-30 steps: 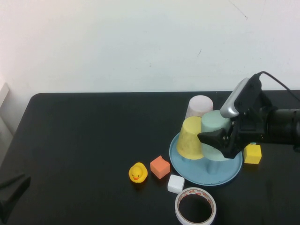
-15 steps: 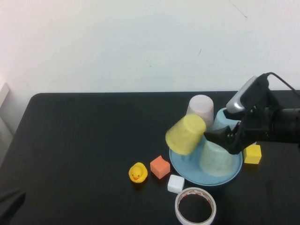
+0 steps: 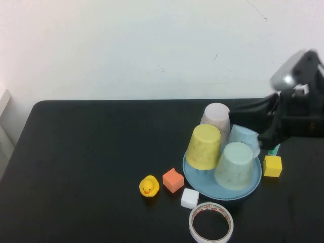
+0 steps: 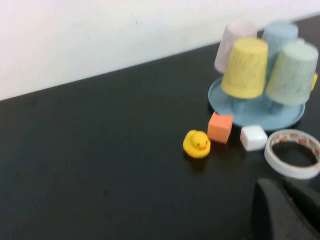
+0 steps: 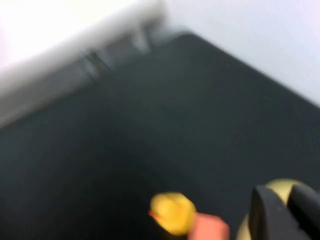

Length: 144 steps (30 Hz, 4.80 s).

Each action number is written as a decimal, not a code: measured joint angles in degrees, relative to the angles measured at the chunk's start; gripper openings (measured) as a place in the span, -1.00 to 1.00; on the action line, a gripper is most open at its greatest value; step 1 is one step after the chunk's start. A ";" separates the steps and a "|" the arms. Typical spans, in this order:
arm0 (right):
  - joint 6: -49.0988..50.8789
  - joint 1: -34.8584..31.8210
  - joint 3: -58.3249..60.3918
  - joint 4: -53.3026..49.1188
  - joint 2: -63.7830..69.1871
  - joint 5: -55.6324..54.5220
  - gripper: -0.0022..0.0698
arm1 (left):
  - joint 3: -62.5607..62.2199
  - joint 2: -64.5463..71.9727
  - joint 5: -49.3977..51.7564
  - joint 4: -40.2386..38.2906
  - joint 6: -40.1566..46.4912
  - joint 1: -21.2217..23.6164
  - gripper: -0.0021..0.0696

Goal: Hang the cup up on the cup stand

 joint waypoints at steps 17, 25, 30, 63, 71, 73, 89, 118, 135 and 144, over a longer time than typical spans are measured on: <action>2.36 0.00 12.77 -3.63 -43.82 3.89 -0.94 | 9.45 -1.98 -9.79 -0.01 -0.83 0.00 -0.94; 2.76 0.00 18.91 -5.36 -60.81 3.89 -0.94 | 9.92 -1.98 -10.10 -0.01 -0.83 0.00 -0.94; 2.90 0.00 19.80 -12.65 -67.10 7.83 -0.94 | 9.92 -1.98 -10.19 -0.01 -0.83 0.00 -0.94; 48.24 -3.18 48.51 -50.26 -76.70 -49.69 -0.94 | 9.92 -1.98 -10.19 -0.01 -0.83 0.00 -0.94; 84.68 -14.30 50.81 -86.88 -83.64 -28.64 -0.94 | 9.92 -1.98 -10.19 -0.01 -0.83 0.00 -0.94; 89.61 -14.72 52.43 -90.69 -85.86 -27.06 -0.94 | 9.92 -1.98 -10.19 -0.01 -0.83 0.00 -0.94; 96.99 -14.83 53.72 -94.08 -88.59 -17.49 -0.94 | 9.92 -1.98 -10.19 -0.01 -0.83 0.00 -0.94; 97.10 -14.83 53.70 -94.08 -88.59 -17.25 -0.94 | 11.07 -1.98 -11.18 1.60 -0.83 0.00 -0.94; 97.10 -14.83 53.70 -94.08 -88.59 -17.16 -0.94 | 23.48 -1.98 -30.27 5.22 -0.80 26.32 -0.94; 97.10 -14.83 53.70 -94.08 -88.59 -17.16 -0.94 | 24.93 -1.98 -31.32 1.38 1.96 27.90 -0.94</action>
